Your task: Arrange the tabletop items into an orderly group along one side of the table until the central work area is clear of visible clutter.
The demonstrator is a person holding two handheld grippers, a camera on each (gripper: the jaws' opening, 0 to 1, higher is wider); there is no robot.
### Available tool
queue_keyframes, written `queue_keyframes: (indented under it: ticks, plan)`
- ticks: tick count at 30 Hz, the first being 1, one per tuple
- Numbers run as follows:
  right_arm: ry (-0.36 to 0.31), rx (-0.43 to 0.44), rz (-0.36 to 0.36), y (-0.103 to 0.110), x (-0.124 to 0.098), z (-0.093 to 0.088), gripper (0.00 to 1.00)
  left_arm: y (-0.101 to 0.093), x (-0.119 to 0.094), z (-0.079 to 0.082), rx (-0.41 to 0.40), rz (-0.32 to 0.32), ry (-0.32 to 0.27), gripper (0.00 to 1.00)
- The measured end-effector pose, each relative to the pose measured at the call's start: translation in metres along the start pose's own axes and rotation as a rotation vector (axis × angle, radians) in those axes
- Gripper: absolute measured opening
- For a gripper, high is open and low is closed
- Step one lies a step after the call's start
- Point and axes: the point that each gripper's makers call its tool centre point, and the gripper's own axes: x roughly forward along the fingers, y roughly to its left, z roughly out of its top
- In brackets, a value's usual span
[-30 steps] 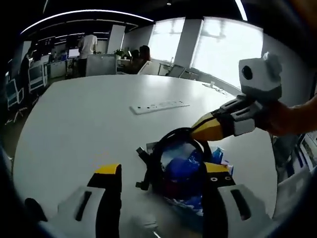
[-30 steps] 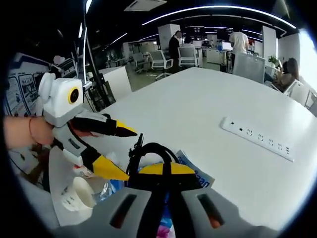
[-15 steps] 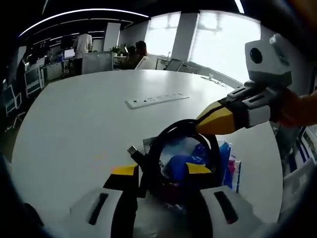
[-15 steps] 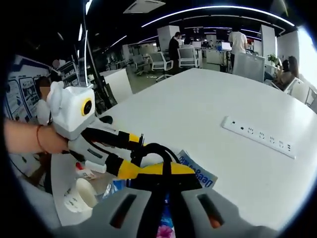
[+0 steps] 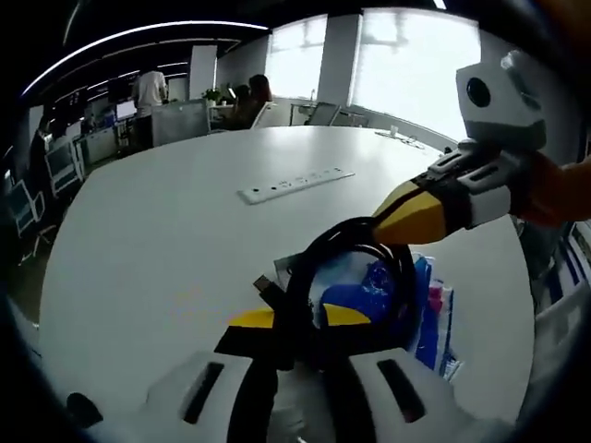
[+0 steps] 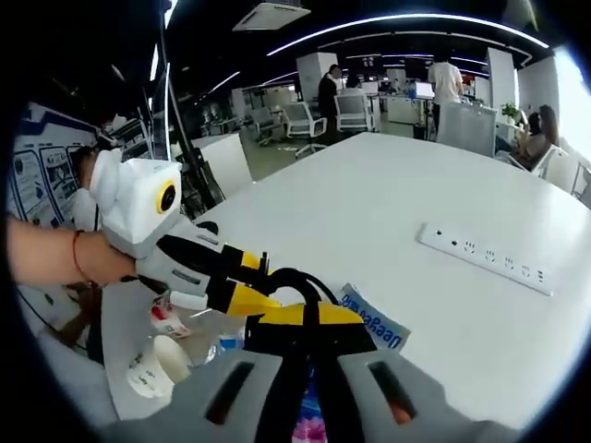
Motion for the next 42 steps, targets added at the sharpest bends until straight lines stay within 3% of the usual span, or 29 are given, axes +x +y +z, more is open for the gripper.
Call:
queue_keyframes:
  ticks: [3, 19, 33, 42]
  plan:
    - [-0.026, 0.022, -0.001, 0.0, -0.008, 0.006, 0.0, -0.002, -0.004, 0.009, -0.004, -0.015, 0.019, 0.13]
    - [-0.147, 0.045, -0.027, -0.01, -0.058, 0.042, 0.0, -0.026, -0.025, 0.065, 0.132, -0.034, 0.073, 0.13]
    - [-0.204, 0.048, -0.067, -0.03, -0.112, 0.054, 0.0, -0.067, -0.025, 0.109, 0.195, -0.072, 0.06, 0.13]
    - [-0.233, 0.06, -0.108, -0.046, -0.153, 0.056, 0.0, -0.107, -0.022, 0.136, 0.247, -0.106, 0.053, 0.13]
